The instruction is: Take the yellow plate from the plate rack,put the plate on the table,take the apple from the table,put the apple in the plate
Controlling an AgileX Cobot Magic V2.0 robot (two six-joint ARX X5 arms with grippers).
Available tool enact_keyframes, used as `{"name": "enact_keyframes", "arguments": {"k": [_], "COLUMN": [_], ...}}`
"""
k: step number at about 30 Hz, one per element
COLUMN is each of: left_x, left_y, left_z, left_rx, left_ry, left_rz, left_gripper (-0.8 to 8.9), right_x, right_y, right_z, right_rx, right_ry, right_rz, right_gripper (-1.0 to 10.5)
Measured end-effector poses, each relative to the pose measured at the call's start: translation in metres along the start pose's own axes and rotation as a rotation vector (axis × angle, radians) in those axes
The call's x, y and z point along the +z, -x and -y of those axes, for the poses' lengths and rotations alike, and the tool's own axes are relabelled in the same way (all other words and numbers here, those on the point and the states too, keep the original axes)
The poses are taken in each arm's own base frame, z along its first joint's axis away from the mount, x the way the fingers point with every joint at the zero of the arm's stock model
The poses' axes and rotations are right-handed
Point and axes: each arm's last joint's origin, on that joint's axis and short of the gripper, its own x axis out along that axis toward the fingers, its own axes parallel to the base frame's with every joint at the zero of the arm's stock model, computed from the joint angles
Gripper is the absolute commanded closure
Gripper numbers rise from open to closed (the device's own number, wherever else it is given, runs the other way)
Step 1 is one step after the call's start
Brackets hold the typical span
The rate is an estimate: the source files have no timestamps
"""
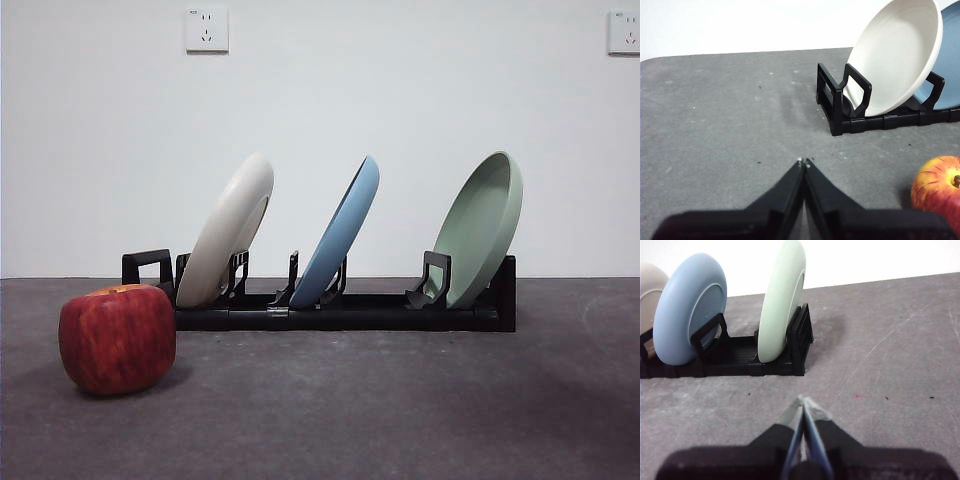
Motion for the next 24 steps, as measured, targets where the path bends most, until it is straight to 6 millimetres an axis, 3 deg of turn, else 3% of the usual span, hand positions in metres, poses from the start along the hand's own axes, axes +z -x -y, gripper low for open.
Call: {"name": "enact_keyframes", "arguments": {"k": [9, 24], "left_x": [0.0, 0.0063], "left_y": [0.0, 0.0024], "left_z": [0.0, 0.0002], "left_rx": [0.0, -0.004], "left_ry": [0.0, 0.204], "left_rz": [0.0, 0.012], "left_gripper": [8.16, 8.21], "right_x": [0.0001, 0.0062], "right_y": [0.0, 0.0013], "right_z": [0.0, -0.0007], "right_rx": [0.0, 0.0], "right_ry": [-0.034, -0.308], "right_rz": [0.001, -0.001], "right_gripper": [9.5, 9.6]}}
